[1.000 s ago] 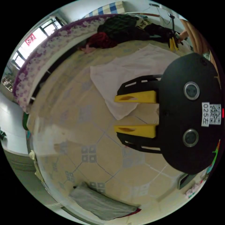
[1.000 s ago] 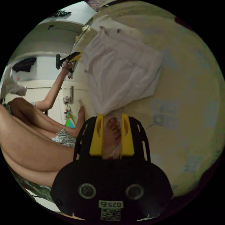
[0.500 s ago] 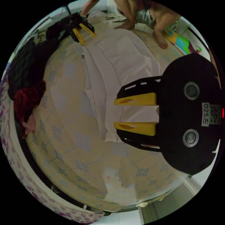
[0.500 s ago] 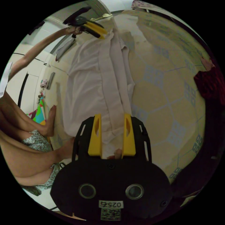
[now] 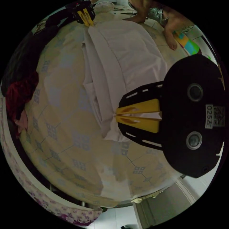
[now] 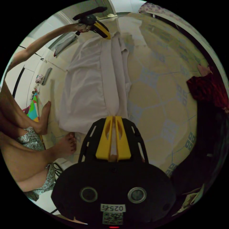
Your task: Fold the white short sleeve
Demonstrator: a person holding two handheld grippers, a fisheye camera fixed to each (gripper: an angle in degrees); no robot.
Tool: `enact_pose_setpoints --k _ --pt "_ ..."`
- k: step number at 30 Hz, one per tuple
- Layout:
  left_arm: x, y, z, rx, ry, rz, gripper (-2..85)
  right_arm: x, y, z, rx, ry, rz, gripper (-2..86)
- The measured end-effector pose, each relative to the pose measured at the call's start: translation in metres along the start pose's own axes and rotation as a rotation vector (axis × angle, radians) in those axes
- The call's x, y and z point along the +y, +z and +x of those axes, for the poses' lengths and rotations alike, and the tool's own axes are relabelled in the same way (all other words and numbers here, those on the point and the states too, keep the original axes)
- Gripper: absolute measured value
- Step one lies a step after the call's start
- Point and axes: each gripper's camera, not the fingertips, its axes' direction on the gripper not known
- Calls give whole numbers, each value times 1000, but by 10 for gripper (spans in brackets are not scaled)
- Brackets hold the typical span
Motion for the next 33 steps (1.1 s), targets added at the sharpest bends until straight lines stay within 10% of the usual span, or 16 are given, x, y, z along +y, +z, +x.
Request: enact_pose_setpoints --k 16,24,33 --pt "40 69 -53 150 -291 133 12 67 43 97 -320 427 107 22" --pt "274 6 -91 263 -847 401 82 88 6 132 -554 388 341 199" --pt "490 81 57 847 -1352 493 85 -65 62 187 -792 174 203 225"
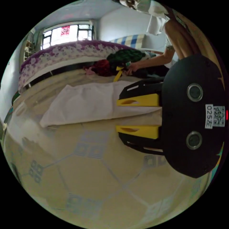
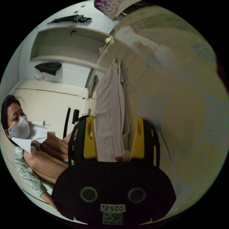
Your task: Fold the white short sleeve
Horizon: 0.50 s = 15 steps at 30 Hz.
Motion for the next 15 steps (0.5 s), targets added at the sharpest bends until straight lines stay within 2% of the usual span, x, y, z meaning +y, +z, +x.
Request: enact_pose_setpoints --k 6,9,11,15 --pt "24 -15 8 -34 89 -88 68 -42 53 -17 -21 -68 -177 178" --pt "29 -23 11 -89 87 -101 30 -37 67 -31 247 -53 -196 59" --pt "31 -31 15 -179 164 -125 -5 -20 65 -34 292 -5 -139 9" --pt "12 -47 22 -224 298 -184 -14 32 62 -37 295 87 -58 5"
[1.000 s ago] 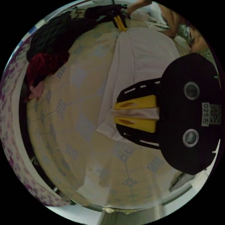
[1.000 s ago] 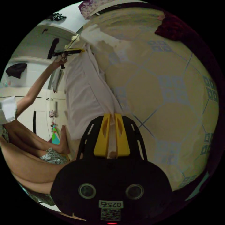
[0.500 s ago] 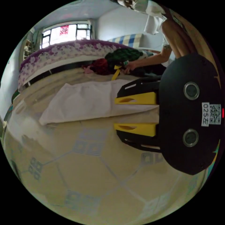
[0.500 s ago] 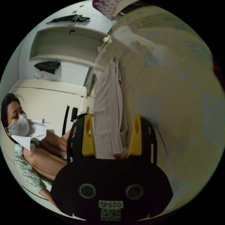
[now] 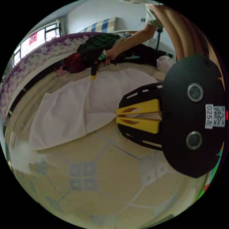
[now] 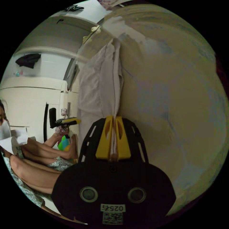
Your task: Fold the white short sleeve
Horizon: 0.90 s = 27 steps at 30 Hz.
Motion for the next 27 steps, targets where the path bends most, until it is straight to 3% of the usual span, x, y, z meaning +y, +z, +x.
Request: enact_pose_setpoints --k 3,5,9,13,16,22,24,27 --pt "-25 -19 -16 19 56 0 -13 39 2 4 -73 115 -21 35" --pt "-36 -38 -32 52 28 -43 -3 50 -20 -14 64 150 53 76" --pt "-6 -66 -42 92 -19 -68 28 -1 -50 -100 211 -118 174 134" --pt "43 -78 -31 3 6 -168 39 -132 -4 -192 288 -506 11 162" --pt "65 -79 -25 -2 4 -231 40 -222 52 -227 370 -644 -119 154" --pt "81 -88 -39 33 -81 -230 35 -315 129 -260 503 -695 -367 111" --pt "80 -94 -42 45 -89 -233 36 -326 140 -263 545 -677 -369 95" --pt "82 -103 -44 9 -81 -234 43 -342 157 -260 490 -615 -458 76"
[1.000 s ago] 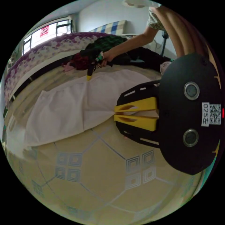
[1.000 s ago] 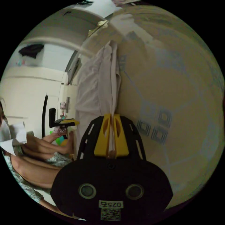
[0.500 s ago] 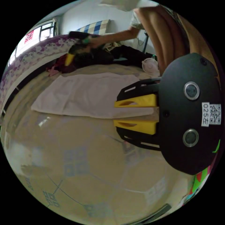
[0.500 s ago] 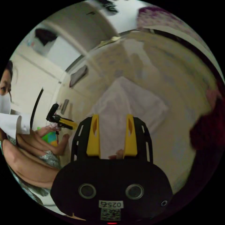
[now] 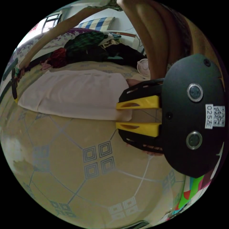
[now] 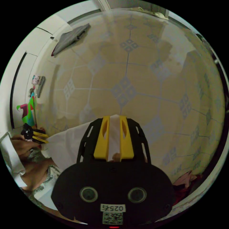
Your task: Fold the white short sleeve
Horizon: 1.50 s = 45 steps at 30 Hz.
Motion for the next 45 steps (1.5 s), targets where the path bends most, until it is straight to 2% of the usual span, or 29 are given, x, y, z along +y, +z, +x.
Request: enact_pose_setpoints --k 1,6,8,10,13,18,21,23,27,30,32,35,40,45 --pt "1 -2 -2 6 -11 0 44 -5 5 1 -32 2 -26 74" --pt "-3 -4 -10 23 -25 -19 17 -12 18 -10 50 -44 -79 12" --pt "-5 -7 -8 -16 -23 -34 2 -11 13 -14 183 -39 -63 -3" --pt "-4 -10 -6 -48 -8 -35 -2 -9 12 -8 213 -24 -54 -7" --pt "-2 -16 -9 -56 -4 -12 -3 -1 14 15 135 39 -38 -8" --pt "-1 -23 -33 62 -34 15 7 34 16 49 -57 105 80 7" --pt "6 -35 -54 154 -66 0 36 64 9 64 -110 133 128 67" --pt "17 -64 -76 197 -110 102 40 111 -11 67 -63 154 242 141" --pt "-1 -104 -103 296 -107 246 57 218 -23 54 -116 192 413 178" --pt "-59 -114 -100 295 -6 270 73 330 6 50 -345 289 533 195" --pt "-109 -109 -92 248 64 228 79 426 48 53 -547 432 601 203" --pt "-159 -95 -87 263 121 131 79 536 110 49 -727 651 646 204" --pt "-204 -92 -81 272 163 57 71 611 154 47 -879 727 721 193" --pt "-243 -91 -61 236 213 31 77 599 147 72 -853 633 699 182"
